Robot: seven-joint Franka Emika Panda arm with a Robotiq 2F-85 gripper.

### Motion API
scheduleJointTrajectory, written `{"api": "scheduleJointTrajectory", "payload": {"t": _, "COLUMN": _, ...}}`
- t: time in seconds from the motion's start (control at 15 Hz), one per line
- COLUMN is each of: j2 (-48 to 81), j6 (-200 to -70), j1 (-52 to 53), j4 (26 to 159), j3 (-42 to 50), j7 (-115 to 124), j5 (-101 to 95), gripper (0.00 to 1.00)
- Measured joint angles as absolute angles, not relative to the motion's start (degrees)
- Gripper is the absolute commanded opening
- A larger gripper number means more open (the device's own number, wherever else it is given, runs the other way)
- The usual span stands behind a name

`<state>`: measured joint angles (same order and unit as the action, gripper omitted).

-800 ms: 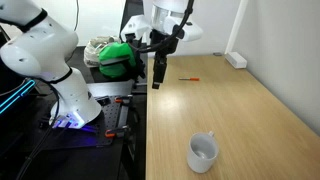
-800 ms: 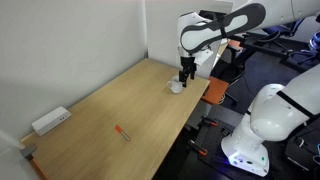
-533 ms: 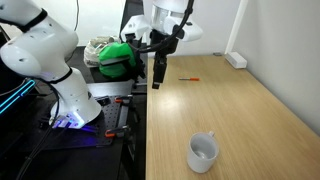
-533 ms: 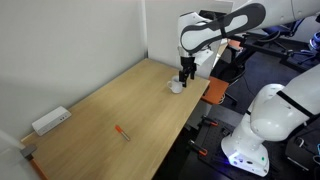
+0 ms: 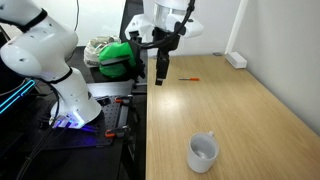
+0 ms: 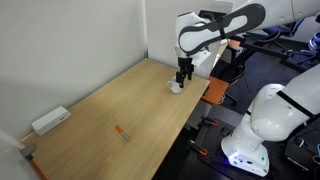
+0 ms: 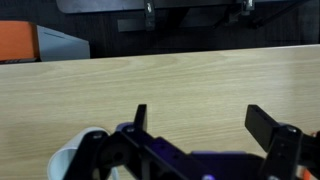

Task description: Put the marker into the mug

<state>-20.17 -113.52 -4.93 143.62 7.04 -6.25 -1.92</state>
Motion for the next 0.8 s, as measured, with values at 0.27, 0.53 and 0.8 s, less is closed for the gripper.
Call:
{"api": "scheduleJointTrajectory", "payload": {"t": 0.27, "j2": -19.3, "j6": -118.5, "j1": -3.2, "j4": 143.7, "j3": 3.3, "j7": -1.1, "j5": -0.6, "gripper": 1.00}}
{"api": "scheduleJointTrajectory", "payload": {"t": 0.53, "j2": -17.3, "j6": -123.4, "j1": -1.4, "j4": 143.7, "j3": -0.6, "j7": 5.3, "j5": -0.5, "gripper": 1.00}}
{"api": "scheduleJointTrajectory", "payload": {"t": 0.8, "j2": -14.8, "j6": -126.9, "j1": 0.0, "j4": 143.3, "j3": -3.1, "j7": 10.4, "j5": -0.5, "gripper": 1.00}}
